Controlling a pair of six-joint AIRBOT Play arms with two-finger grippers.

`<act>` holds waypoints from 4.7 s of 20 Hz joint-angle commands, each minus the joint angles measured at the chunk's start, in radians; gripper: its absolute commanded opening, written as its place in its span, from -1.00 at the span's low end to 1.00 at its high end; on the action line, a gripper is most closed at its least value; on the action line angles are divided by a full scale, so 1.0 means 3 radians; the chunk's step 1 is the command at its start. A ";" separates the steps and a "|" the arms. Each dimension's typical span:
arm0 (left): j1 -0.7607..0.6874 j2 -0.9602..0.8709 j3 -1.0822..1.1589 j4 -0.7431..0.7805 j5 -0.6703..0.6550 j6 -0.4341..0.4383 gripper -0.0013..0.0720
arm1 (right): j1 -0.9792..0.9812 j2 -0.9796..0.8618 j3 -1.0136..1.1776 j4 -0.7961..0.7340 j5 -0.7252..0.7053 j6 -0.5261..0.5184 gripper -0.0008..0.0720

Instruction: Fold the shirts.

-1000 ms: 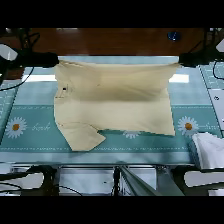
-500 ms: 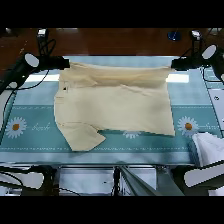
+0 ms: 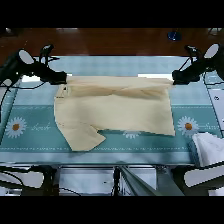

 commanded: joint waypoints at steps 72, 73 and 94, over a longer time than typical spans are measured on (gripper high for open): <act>0.1155 0.1063 -0.2927 -0.1102 -0.0167 0.0783 -0.87 | -0.1456 0.1520 -0.2408 0.0763 0.0584 -0.0655 0.50; 0.1158 0.1063 -0.2927 -0.1102 -0.0167 0.0791 -0.87 | -0.1495 0.1520 -0.2570 0.0762 0.0556 -0.0687 0.50; 0.1158 0.1072 -0.2853 -0.1113 -0.0305 0.0930 -0.88 | -0.0701 0.1666 -0.3304 0.1369 -0.0603 -0.0627 -0.94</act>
